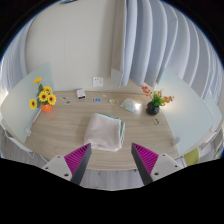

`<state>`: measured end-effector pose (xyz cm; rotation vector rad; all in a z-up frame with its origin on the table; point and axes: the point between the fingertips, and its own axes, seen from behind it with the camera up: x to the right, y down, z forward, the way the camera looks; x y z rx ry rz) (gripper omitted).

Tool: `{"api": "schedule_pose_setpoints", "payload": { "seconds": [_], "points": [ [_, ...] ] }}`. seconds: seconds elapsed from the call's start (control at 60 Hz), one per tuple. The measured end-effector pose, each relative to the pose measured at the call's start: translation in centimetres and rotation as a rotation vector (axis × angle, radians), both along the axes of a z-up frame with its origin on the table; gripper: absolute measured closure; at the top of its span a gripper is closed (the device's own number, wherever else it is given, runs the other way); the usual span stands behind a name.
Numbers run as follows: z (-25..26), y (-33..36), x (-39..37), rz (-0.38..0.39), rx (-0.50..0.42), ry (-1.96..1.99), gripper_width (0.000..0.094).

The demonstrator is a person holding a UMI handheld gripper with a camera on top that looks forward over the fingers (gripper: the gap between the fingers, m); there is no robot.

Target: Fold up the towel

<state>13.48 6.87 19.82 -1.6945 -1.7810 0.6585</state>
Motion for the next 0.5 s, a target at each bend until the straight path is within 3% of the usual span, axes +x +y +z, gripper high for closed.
{"api": "schedule_pose_setpoints", "payload": {
  "seconds": [0.183, 0.5],
  "points": [
    [2.8, -0.3, 2.6, -0.016, -0.013, 0.052, 0.0086],
    [3.0, -1.3, 2.2, 0.022, -0.034, 0.078, 0.0086]
  ]
}}
